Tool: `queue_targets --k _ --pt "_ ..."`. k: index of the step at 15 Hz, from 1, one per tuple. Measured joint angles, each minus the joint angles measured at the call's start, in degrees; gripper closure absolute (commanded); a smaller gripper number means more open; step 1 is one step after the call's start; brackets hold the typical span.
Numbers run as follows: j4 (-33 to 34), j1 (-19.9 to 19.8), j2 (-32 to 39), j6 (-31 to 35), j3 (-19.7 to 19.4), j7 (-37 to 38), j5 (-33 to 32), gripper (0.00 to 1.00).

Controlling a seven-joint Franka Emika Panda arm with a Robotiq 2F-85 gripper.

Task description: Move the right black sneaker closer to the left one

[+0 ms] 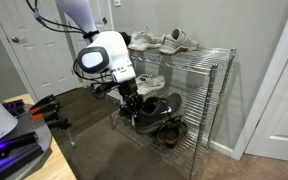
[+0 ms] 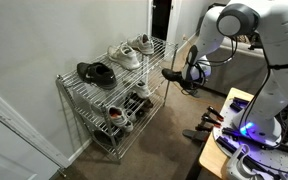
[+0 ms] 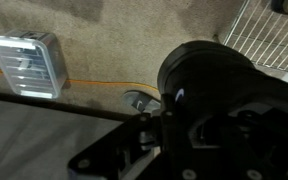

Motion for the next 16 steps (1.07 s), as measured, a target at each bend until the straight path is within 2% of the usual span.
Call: queue_targets --k 3,5,9,13,16 --pt "-4.85 9.12 -1.33 -5.23 -8.87 -0.06 -1.79 0.95" --pt "-7.91 15.41 -1.86 -8.66 -15.45 0.54 -6.14 0.95" --pt "-13.95 29.99 -2.73 -14.15 -31.01 1.16 -13.31 0.95" --pt "-17.67 44.98 -2.77 -18.75 -46.31 1.16 -14.77 0.95" --pt "-16.88 51.86 -2.75 -22.85 -54.35 1.13 -14.77 0.95"
